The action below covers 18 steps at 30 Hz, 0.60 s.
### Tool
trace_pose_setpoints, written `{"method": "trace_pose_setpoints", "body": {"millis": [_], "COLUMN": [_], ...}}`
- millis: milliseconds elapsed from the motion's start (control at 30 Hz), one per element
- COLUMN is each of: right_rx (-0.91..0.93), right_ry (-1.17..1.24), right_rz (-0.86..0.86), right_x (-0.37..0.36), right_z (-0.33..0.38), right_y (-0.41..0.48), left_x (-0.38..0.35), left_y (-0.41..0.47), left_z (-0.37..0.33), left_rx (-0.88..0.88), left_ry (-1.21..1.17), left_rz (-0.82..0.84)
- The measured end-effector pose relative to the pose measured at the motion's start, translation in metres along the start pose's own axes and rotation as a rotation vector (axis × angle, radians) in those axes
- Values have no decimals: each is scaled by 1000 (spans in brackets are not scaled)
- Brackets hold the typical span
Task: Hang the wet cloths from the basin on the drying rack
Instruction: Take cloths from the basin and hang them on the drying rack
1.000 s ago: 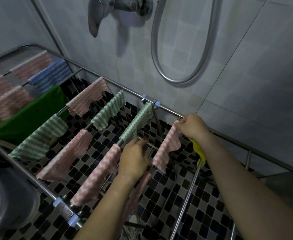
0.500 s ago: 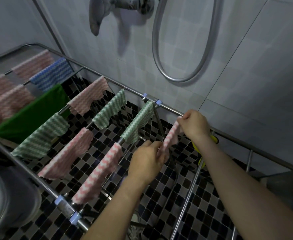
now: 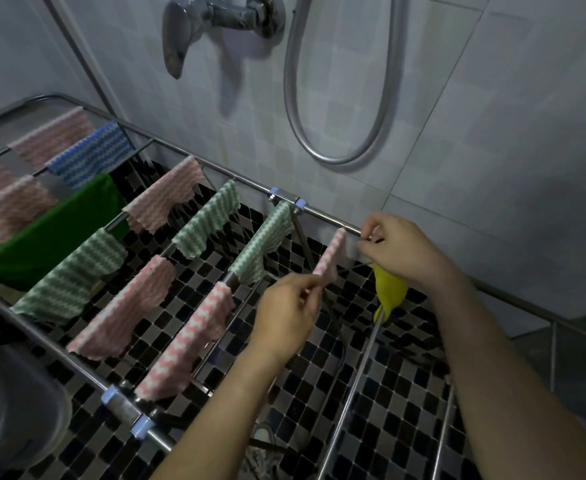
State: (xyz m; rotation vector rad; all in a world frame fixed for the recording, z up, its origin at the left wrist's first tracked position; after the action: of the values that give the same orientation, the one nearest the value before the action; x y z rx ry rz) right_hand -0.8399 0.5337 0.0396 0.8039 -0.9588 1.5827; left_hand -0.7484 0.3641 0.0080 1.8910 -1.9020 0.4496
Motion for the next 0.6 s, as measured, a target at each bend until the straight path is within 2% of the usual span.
{"method": "trace_pose_setpoints", "body": {"millis": [100,200,367,467,600], "right_rx": [76,121,177,216,195], "right_ry": [165,363,593,515,152], "right_rz": [54,148,313,414,381], "right_x": [23,31,36,36,35], "right_z": [1,5,0,-9,-29], "right_y": [-37,-63,-101,-119,-129], "left_x": [-23,-43,-54,-50,-36], "left_y": [-5,-11,-26,-39,-54], "left_z": [-39,-77,-87,-95,-110], "left_rx": [-49,-166,-65,-119,-178], "left_ry": [-216,-279,-453,-442,-354], "left_rz": [158,287,234,212,200]}}
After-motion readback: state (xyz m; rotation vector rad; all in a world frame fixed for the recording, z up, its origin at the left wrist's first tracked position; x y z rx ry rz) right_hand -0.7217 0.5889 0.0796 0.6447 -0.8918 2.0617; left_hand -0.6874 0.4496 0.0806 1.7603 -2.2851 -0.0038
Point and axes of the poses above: each hand's wrist, its own y-axis towards the middle knuckle, its own x-axis out of the back of the hand, z = x × y, the point moved 9 cm from there along y, towards the middle knuckle, and after that the axes turned 10 degrees about -y, right-handed, at the moved point
